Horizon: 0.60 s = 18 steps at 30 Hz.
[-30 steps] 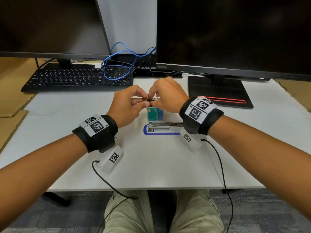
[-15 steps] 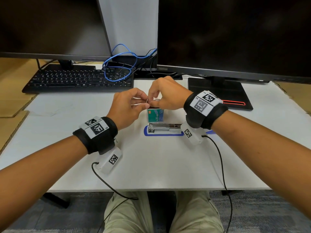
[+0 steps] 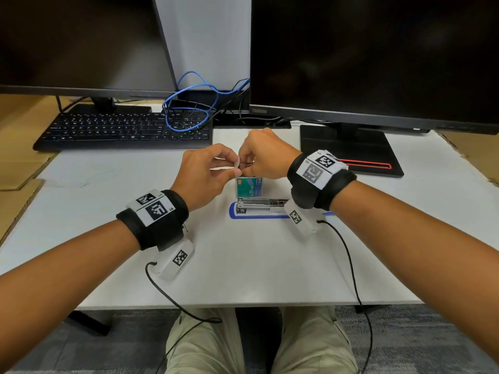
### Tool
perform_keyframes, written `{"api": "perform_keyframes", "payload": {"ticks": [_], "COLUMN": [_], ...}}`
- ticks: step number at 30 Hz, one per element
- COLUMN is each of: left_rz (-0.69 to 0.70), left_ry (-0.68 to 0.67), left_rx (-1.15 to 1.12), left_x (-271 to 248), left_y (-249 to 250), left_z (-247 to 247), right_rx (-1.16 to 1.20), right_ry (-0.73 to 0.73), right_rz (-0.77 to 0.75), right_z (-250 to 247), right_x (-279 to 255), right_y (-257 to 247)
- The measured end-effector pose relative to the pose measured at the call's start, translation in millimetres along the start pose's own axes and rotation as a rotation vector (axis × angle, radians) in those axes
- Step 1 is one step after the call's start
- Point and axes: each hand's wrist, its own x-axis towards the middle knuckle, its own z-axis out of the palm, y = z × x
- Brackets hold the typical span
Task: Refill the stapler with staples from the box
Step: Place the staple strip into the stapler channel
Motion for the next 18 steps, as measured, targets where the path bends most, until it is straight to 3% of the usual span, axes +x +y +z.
{"api": "perform_keyframes", "payload": {"ticks": [8,13,18], "left_rz": [0.049,0.085,0.104], "left_ry": [-0.035,-0.091,-0.118], "left_rx": [0.055,0.141,0.25], "left_x": [2,1,7], "left_y": [-3,-3,-2], "left_z": [1,3,3], "right_rx": [0.173,0.136,0.112], "right_ry": [0.138,-0.042,-0.013], "right_rz": [0.068,0.078,0.04], "right_z": [-33,-25,-22], "right_x": [-18,-27,-26], "right_y": [15,20,18]}}
